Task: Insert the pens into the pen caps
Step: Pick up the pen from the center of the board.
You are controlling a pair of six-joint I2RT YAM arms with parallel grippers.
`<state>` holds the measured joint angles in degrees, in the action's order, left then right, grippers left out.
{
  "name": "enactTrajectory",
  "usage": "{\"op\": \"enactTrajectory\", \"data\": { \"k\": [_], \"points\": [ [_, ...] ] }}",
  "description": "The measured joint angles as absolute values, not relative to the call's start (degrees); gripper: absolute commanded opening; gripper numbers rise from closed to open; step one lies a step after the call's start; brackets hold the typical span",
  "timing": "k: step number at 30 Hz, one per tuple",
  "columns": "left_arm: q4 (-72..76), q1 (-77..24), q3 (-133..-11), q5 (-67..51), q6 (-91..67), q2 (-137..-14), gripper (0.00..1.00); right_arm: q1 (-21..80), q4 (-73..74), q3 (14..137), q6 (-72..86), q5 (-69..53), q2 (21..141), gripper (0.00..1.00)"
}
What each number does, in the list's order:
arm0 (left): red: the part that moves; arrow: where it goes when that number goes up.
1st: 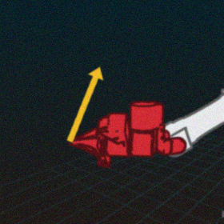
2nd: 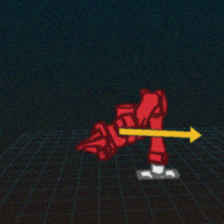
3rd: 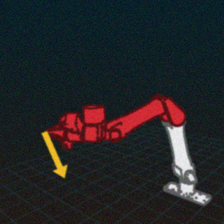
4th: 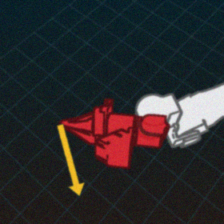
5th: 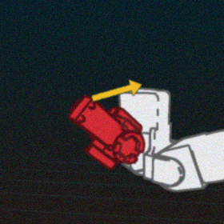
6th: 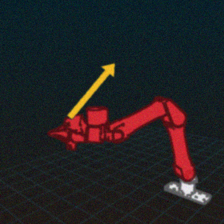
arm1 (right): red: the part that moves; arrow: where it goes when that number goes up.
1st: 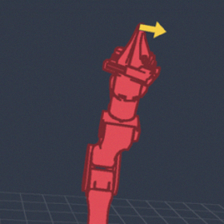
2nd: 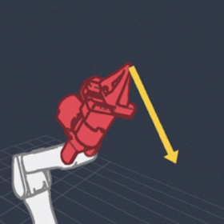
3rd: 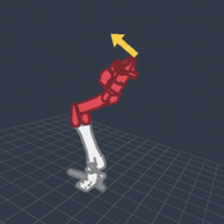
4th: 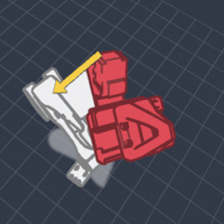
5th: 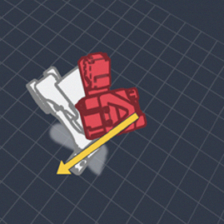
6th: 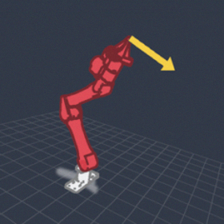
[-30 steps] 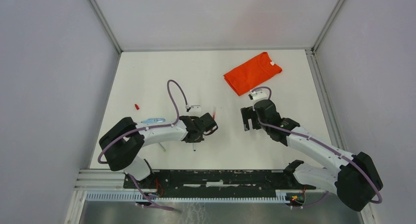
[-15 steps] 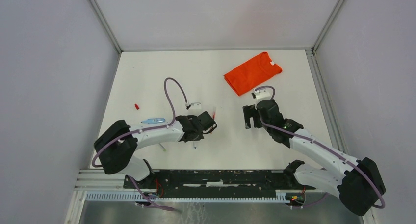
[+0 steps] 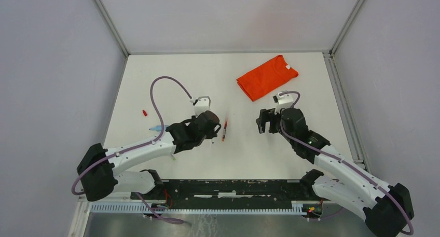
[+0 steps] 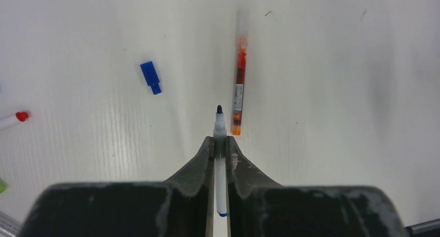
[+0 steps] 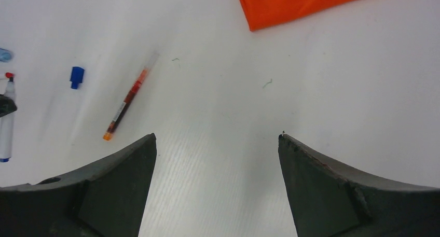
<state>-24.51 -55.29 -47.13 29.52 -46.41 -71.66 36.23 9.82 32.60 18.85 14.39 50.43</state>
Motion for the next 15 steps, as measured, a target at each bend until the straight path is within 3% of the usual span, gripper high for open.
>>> {"op": "enactTrajectory", "data": {
  "k": [15],
  "points": [
    [-8.08, -55.31, -45.47, 20.6, -40.64, -65.19, 0.05, 36.25, -12.97, 25.04, 26.26, -9.06, 50.59, 0.92]
  ]
}}
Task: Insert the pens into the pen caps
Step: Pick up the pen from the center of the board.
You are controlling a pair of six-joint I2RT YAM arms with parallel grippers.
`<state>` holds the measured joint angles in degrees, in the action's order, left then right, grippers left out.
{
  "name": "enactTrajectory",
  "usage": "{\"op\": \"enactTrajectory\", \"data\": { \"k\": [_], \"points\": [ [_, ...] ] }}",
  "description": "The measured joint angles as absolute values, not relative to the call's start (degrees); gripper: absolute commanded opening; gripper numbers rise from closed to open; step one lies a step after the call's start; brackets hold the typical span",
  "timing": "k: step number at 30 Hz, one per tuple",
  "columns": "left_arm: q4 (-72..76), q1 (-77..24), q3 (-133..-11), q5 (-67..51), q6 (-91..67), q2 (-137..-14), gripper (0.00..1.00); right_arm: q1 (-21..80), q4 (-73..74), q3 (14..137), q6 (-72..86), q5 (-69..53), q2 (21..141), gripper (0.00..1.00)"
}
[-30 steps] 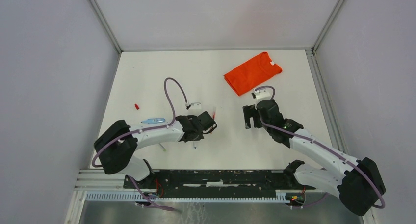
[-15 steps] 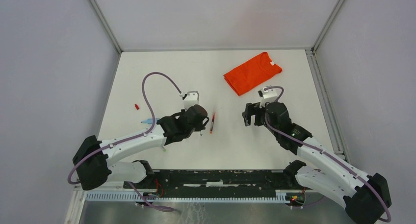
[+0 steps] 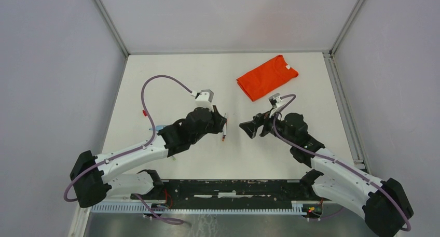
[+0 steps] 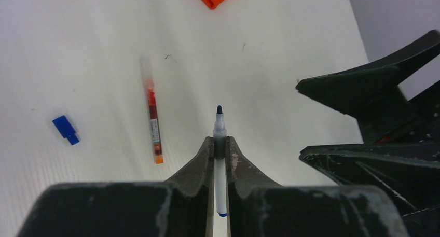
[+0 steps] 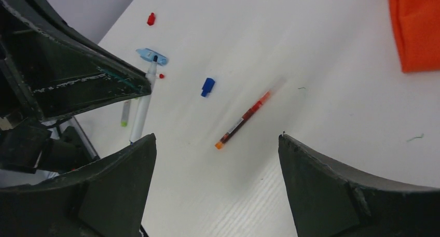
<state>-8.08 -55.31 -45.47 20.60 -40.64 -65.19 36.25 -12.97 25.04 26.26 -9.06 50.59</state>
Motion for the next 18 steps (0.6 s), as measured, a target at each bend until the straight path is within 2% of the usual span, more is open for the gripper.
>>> {"op": "enactTrajectory", "data": {
  "k": [9, 18],
  "points": [
    [-3.6, -55.31, -45.45, 17.72, -40.4, -64.97, 0.05, 36.23, -28.12, 22.37, 36.32, -18.76, 56.47, 0.89],
    [-0.71, -55.31, -45.45, 17.12, -39.31, -65.08, 0.04, 36.25, -39.59, 21.17, 44.84, -27.0, 63.02, 0.74]
  ]
}}
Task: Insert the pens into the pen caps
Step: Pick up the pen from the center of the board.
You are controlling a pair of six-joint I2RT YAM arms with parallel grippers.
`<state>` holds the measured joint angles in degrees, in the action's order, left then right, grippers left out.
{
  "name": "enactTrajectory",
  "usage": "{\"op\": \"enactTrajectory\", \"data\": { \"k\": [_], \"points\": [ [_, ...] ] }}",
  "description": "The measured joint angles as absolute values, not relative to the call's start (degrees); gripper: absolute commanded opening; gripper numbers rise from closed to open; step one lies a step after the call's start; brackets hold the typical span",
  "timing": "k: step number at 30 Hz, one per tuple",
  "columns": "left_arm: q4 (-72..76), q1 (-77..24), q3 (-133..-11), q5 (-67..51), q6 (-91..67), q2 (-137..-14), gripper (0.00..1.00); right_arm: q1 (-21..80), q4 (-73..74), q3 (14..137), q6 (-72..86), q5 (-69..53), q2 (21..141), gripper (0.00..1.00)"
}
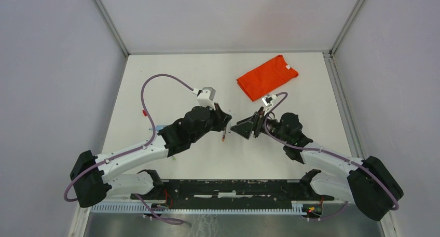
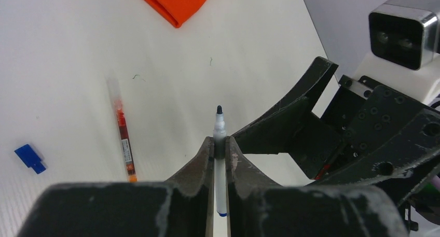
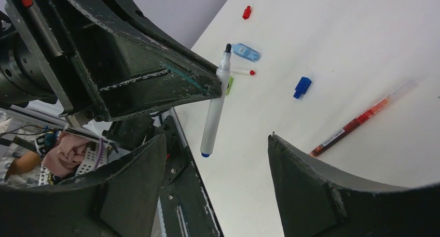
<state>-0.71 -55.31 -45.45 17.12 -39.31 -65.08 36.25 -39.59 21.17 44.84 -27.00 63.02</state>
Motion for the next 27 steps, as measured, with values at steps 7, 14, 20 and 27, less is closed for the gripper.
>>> {"op": "enactTrajectory", "data": {
  "k": [7, 14, 20, 27],
  "points": [
    [0.36, -55.29, -45.45, 16.16, -39.2, -65.12, 0.04, 36.25, -43.4, 20.97, 47.7, -28.56, 66.3, 0.59],
    [0.62, -55.31, -45.45, 16.16, -39.18, -65.23, 0.03, 36.77, -46.24, 20.99, 49.65, -28.71, 69.87, 0.43],
    [0.62, -55.31, -45.45, 16.4, -39.16, -65.47, 0.03, 37.8, -48.69, 21.02, 51.2, -28.99, 71.64, 0.34],
    [0.6, -55.31, -45.45, 16.78, -39.16, -65.52, 0.03, 39.29, -50.35, 21.28, 52.03, -29.56, 73.19, 0.15]
  ]
}}
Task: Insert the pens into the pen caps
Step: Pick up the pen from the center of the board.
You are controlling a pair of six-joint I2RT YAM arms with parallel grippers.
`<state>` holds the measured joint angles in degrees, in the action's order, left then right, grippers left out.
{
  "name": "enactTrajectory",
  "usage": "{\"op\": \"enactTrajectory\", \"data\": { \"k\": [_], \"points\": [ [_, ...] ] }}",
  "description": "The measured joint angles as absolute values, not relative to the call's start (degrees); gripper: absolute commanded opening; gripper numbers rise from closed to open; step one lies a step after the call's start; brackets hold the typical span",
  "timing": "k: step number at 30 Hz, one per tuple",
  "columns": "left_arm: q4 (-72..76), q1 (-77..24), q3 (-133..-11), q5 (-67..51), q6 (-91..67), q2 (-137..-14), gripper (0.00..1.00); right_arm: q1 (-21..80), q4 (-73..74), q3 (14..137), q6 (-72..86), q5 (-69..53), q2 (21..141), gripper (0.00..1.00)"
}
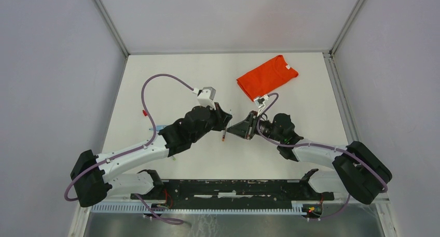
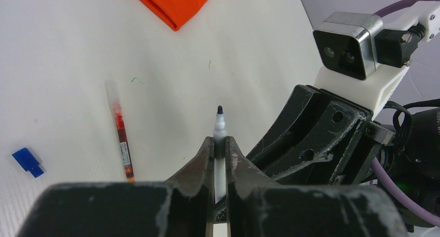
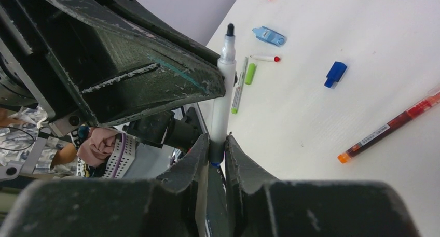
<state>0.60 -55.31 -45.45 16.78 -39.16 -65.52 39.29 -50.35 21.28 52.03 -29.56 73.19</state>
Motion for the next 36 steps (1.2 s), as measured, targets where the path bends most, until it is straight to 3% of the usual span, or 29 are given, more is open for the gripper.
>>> {"op": "enactTrajectory", "data": {
  "k": [4, 11, 14, 18, 25, 27, 32, 36],
  "points": [
    [0.56, -55.31, -45.45, 17.47, -39.18, -65.52, 0.08, 39.33, -50.52, 21.3, 52.77, -29.36, 73.87, 0.0],
    [0.58, -55.31, -45.45, 17.87, -39.13, -65.52, 0.37, 39.4, -50.78, 21.32, 53.12, -28.58, 73.89, 0.0],
    [0.6, -55.31, -45.3, 17.89, -39.09, -65.36, 0.41, 39.42, -50.81, 22.28, 53.32, -28.18, 73.89, 0.0],
    [0.97, -55.29, -44.64, 18.0, -39.07, -64.84, 0.36, 39.55, -50.92, 24.69, 53.36, -27.97, 73.91, 0.0],
    [2.22, -55.27, -44.6, 17.82, -39.07, -64.14, 0.1, 39.64, -50.94, 25.39, 53.8, -27.97, 74.06, 0.0],
    [2.22, -55.27, -44.6, 17.82, -39.05, -64.12, 0.03, 39.66, -50.94, 25.41, 53.78, -27.9, 74.13, 0.07],
    [1.72, -55.24, -44.6, 18.13, -38.65, -64.14, 0.02, 39.68, -48.45, 26.48, 51.53, -27.68, 74.17, 0.35],
    [-1.15, -53.6, -44.84, 19.4, -36.95, -64.25, 0.02, 39.79, -40.99, 28.82, 45.63, -25.65, 72.97, 0.44]
  ]
}}
